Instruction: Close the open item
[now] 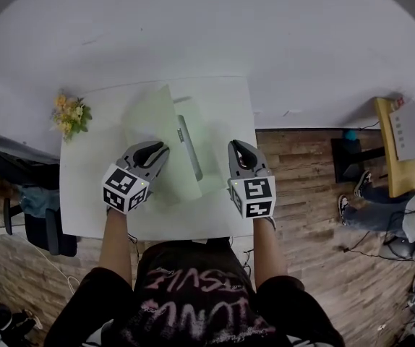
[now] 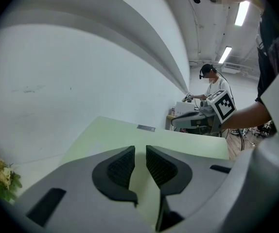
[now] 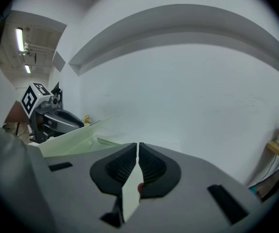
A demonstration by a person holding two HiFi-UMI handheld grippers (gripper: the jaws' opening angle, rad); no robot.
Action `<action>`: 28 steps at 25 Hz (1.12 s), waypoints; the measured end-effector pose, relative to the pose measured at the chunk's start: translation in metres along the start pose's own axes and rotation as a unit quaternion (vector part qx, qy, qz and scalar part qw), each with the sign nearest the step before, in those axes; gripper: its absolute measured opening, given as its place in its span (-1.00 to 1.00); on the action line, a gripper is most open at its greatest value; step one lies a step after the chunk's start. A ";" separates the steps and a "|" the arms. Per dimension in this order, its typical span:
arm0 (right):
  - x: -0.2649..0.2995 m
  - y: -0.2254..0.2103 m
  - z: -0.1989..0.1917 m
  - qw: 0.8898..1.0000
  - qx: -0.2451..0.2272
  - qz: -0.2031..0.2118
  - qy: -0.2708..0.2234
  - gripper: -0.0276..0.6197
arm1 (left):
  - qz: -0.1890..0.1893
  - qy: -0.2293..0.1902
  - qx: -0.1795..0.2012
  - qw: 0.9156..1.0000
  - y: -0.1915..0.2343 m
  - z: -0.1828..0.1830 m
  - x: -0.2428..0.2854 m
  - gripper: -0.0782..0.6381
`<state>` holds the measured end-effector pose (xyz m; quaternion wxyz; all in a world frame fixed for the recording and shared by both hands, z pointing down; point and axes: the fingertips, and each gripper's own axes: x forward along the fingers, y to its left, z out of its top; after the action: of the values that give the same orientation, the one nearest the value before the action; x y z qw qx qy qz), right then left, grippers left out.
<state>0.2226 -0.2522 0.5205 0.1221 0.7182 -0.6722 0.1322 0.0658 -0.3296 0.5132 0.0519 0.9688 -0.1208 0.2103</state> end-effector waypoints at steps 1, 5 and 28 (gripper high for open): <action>0.000 -0.003 -0.001 1.000 0.001 -0.002 0.002 -0.83 | -0.004 0.006 0.002 1.000 -0.002 -0.002 0.005 -0.54; 0.000 -0.014 -0.007 1.000 0.002 -0.009 0.009 -0.83 | -0.020 0.027 0.014 0.999 -0.011 -0.007 0.025 -0.54; -0.018 -0.066 -0.063 0.997 0.034 -0.052 0.053 -0.83 | -0.073 0.162 0.064 0.982 -0.047 -0.057 0.117 -0.54</action>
<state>0.2857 -0.2086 0.5725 0.1392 0.7478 -0.6218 0.1864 0.1583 -0.2999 0.6120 0.0235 0.9295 -0.0263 0.3672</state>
